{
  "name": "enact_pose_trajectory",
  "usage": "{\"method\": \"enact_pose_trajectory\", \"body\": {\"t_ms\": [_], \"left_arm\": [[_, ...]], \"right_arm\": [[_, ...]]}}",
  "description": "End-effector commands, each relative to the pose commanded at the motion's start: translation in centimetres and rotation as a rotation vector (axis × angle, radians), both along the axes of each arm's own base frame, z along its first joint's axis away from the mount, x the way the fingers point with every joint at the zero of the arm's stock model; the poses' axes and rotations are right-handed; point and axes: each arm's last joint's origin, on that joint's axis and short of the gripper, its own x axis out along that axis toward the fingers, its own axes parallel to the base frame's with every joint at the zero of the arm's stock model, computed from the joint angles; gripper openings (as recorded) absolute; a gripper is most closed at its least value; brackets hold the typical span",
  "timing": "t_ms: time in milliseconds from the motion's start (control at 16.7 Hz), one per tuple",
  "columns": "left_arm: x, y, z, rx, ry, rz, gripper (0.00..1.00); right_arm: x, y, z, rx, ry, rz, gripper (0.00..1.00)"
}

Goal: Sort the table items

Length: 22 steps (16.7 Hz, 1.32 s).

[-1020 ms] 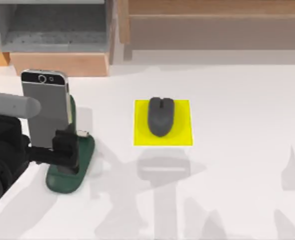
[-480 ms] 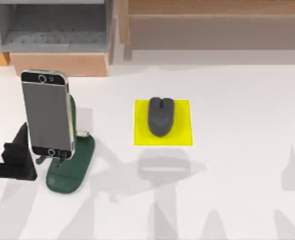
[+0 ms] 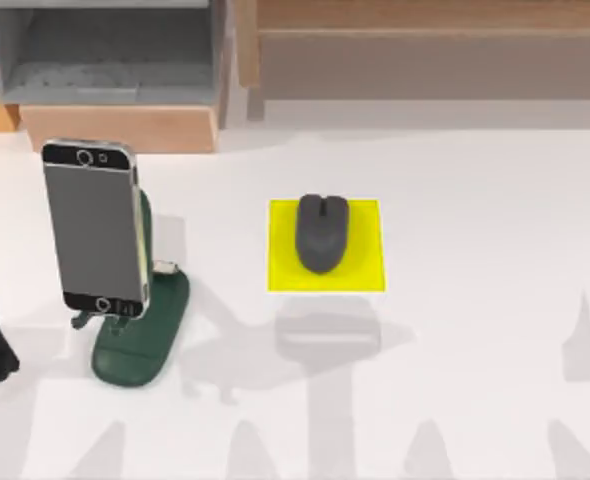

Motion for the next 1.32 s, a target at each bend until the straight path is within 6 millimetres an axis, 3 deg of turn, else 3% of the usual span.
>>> {"method": "enact_pose_trajectory", "body": {"t_ms": [420, 720, 1020, 1320], "left_arm": [[0.0, 0.1, -0.2, 0.004, -0.011, 0.007, 1.00], [0.0, 0.1, -0.2, 0.004, -0.011, 0.007, 1.00], [0.0, 0.1, -0.2, 0.004, -0.011, 0.007, 1.00], [0.0, 0.1, -0.2, 0.004, -0.011, 0.007, 1.00]], "right_arm": [[0.1, 0.0, 0.0, -0.001, 0.003, 0.000, 1.00], [1.2, -0.7, -0.2, -0.011, 0.047, -0.017, 1.00], [3.5, -2.7, 0.0, -0.020, 0.083, -0.060, 1.00], [6.6, -6.0, -0.7, -0.013, 0.106, -0.101, 1.00]]}}
